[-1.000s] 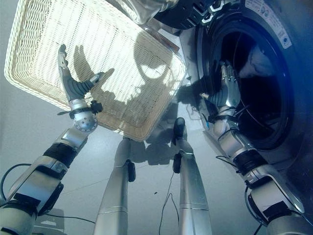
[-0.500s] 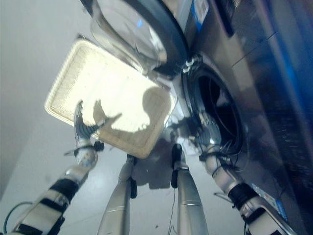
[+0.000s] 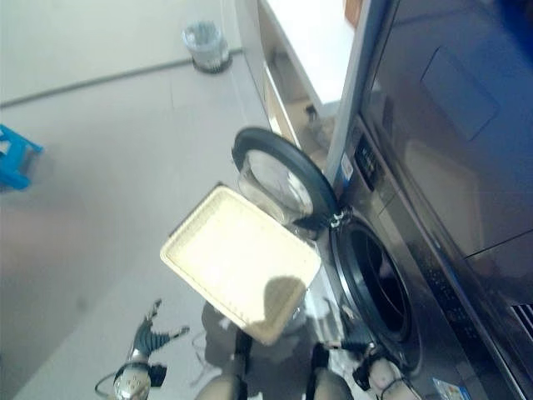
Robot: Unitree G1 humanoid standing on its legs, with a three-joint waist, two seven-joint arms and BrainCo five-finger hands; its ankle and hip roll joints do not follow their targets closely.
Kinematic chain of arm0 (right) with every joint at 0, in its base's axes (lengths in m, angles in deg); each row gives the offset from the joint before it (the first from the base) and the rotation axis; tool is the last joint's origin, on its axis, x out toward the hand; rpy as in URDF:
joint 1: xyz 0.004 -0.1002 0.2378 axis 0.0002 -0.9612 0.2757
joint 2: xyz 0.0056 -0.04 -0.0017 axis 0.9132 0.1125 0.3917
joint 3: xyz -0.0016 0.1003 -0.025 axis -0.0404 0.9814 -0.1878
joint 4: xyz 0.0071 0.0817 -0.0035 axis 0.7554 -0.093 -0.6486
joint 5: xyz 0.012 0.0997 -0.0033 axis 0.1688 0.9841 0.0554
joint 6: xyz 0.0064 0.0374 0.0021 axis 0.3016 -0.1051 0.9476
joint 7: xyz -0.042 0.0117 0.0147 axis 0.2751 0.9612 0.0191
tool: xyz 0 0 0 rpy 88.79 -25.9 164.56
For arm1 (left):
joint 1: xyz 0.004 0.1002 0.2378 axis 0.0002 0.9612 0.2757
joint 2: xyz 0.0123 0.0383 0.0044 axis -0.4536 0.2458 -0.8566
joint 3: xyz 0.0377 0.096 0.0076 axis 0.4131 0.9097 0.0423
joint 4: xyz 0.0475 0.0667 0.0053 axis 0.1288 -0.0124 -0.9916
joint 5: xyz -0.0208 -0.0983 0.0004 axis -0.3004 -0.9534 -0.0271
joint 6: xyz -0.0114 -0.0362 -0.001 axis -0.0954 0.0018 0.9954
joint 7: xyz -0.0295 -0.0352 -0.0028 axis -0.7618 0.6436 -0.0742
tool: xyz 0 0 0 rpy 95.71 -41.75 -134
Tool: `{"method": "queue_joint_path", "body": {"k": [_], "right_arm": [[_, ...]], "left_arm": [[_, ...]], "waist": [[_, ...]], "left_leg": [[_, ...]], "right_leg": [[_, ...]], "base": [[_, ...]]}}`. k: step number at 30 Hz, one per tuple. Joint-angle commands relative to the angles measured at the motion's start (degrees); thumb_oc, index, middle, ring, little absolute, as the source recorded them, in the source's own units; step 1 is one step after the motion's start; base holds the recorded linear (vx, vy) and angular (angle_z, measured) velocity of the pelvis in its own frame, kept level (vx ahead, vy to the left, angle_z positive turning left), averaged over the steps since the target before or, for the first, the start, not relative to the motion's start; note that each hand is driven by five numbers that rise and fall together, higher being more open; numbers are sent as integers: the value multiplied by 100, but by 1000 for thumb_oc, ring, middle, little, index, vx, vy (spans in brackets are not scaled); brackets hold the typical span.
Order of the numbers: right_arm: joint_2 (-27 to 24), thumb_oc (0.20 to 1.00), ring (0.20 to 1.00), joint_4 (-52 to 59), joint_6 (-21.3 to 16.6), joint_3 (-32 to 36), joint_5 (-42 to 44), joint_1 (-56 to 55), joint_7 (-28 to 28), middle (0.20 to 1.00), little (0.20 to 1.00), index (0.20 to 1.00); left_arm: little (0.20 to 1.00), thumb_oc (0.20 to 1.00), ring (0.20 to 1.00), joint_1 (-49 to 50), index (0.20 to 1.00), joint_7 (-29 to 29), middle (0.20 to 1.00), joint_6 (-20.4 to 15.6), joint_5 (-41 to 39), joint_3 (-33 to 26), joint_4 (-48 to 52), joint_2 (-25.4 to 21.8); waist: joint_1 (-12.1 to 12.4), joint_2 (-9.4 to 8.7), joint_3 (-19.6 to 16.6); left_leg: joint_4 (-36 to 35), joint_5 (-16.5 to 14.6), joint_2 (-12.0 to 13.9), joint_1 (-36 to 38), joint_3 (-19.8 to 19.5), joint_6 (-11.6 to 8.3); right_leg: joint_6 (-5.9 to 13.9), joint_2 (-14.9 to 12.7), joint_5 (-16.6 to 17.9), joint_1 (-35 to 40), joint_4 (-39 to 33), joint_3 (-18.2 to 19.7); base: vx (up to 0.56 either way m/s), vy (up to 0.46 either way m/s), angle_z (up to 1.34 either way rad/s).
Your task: Put the clothes into the washing machine.
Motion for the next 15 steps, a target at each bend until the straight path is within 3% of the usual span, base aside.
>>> {"method": "queue_joint_path", "body": {"k": [1,3,9,15], "right_arm": [[299,1000,1000,-820,431,374,609,33,595,1000,1000,1000],[448,1000,1000,-1217,784,649,815,5,702,1000,1000,1000],[651,1000,1000,-1857,1385,1050,939,-83,865,1000,1000,1000],[706,1000,1000,-2103,1509,1171,714,-123,923,1000,1000,1000]], "left_arm": [[1000,1000,1000,-206,1000,-618,1000,-48,202,-117,-359,25],[1000,1000,1000,-78,1000,-860,1000,36,249,-167,-547,129],[1000,1000,1000,89,1000,-1401,1000,399,541,-233,-931,271],[1000,1000,1000,166,1000,-1898,1000,618,385,-265,-1055,358]], "waist": [[119,-408,-461],[144,-376,-663],[128,-340,-1019],[100,-350,-1173]], "left_leg": [[8,-603,-128,617,259,-233],[26,-659,-113,793,300,-218],[5,-786,-97,1130,330,-180],[5,-865,-46,1240,451,-176]], "right_leg": [[502,-286,696,724,-1083,-60],[472,-286,656,907,-1100,-59],[418,-244,550,1245,-1166,45],[423,-241,587,1362,-1327,103]], "base": [[234,8,11],[207,24,6],[92,24,1],[21,6,0]]}}
